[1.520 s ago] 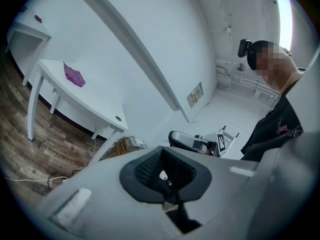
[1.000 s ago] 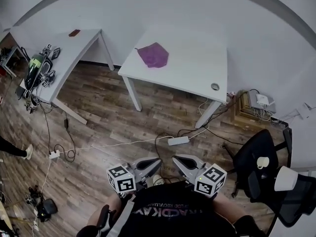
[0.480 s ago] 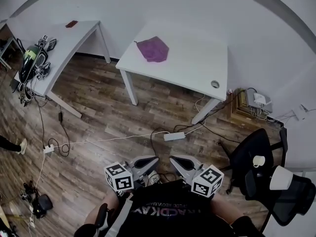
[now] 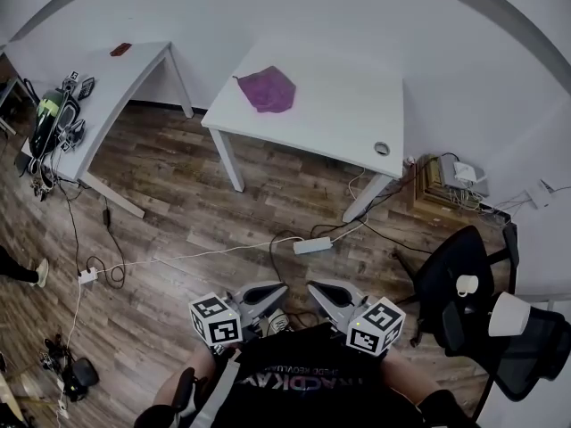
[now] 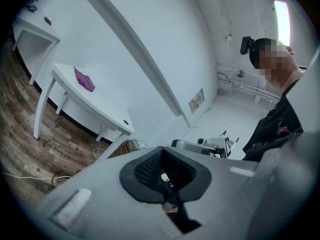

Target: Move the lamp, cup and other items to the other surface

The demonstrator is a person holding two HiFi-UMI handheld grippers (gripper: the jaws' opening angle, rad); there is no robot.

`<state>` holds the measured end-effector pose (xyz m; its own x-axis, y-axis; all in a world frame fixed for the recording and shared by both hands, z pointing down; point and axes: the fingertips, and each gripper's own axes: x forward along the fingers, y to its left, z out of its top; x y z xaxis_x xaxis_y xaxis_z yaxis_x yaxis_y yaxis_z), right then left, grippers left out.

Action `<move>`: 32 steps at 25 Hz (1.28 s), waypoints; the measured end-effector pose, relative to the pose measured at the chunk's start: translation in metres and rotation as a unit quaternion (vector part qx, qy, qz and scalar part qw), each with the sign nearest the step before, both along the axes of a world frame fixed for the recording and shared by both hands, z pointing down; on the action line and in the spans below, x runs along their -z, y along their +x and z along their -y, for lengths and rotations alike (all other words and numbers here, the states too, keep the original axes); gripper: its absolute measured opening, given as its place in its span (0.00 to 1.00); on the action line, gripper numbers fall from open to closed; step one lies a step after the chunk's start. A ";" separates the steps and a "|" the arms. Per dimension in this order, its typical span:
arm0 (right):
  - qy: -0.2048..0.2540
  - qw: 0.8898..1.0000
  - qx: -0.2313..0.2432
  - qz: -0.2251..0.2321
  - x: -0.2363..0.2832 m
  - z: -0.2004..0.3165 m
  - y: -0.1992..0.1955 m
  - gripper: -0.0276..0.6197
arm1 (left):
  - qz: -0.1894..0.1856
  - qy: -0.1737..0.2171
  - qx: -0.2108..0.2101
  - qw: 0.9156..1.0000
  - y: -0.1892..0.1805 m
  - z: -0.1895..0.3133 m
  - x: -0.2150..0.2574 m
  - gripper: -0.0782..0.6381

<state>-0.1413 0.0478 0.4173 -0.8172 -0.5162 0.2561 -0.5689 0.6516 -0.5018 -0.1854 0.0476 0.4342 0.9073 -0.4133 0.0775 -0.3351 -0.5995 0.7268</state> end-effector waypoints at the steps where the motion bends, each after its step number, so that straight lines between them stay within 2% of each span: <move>1: 0.000 1.000 -0.001 0.001 0.000 0.000 0.000 0.05 | 0.001 0.001 -0.001 1.000 0.000 0.000 0.000 0.11; 11: 0.001 1.000 -0.002 0.001 0.000 -0.005 0.005 0.05 | 0.024 0.013 0.009 1.000 -0.002 -0.001 0.000 0.11; 22: -0.002 1.000 -0.019 0.001 0.004 0.002 0.003 0.05 | 0.004 -0.001 0.011 1.000 -0.011 0.001 0.002 0.11; 32: 0.024 0.998 -0.053 -0.007 0.026 0.020 0.008 0.05 | -0.016 0.008 0.025 1.000 -0.024 0.005 0.010 0.11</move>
